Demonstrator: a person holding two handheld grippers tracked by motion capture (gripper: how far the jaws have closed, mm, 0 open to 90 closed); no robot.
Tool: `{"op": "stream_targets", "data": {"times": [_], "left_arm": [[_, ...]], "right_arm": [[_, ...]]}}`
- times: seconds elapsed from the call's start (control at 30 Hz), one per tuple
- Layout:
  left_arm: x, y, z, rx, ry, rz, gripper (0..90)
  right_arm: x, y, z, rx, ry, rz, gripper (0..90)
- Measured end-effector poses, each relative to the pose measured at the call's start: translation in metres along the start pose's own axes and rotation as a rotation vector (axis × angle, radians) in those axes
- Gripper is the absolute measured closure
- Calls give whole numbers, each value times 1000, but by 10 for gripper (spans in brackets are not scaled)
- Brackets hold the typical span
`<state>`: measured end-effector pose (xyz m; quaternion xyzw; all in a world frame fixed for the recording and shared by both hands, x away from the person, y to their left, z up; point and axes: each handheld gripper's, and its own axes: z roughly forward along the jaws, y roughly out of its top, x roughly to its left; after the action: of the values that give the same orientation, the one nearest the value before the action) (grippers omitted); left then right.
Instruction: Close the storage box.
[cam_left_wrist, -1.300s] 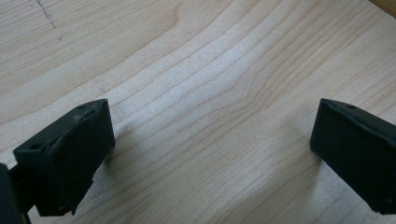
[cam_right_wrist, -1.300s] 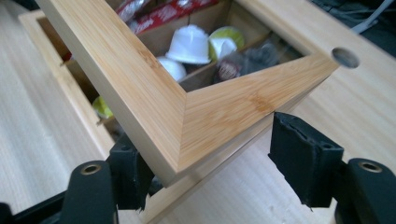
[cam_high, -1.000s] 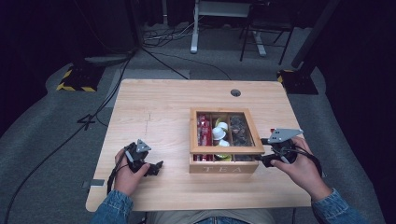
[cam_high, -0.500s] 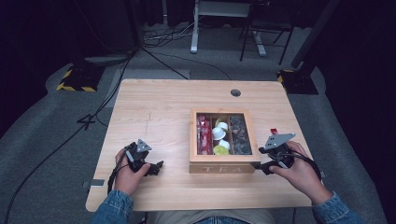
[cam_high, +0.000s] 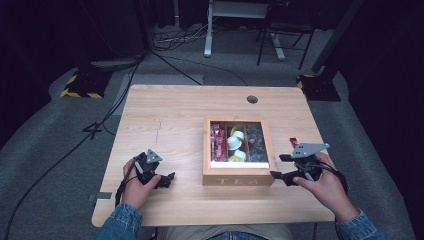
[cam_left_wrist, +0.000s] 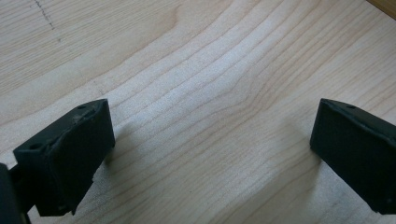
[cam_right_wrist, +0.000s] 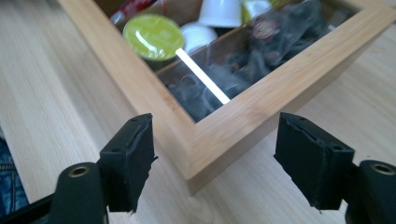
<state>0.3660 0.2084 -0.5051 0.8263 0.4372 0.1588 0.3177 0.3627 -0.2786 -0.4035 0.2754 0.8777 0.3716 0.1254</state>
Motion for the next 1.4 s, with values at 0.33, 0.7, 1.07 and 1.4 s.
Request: {"op": "stream_targets", "data": {"times": [0.33, 0.7, 1.07, 1.4], "left_arm": [[3, -3, -3, 4, -19, 16, 2], [10, -7, -6, 3, -27, 32, 1], [10, -7, -7, 3, -24, 36, 1], [10, -7, -7, 3, -24, 36, 1]], "right_arm": [[-28, -17, -31, -83, -33, 72, 255], [-54, -48, -54, -98, -85, 181, 258], [-71, -84, -46, -31, -58, 239, 203], [-81, -117, -31, -9, -115, 323, 177]]}}
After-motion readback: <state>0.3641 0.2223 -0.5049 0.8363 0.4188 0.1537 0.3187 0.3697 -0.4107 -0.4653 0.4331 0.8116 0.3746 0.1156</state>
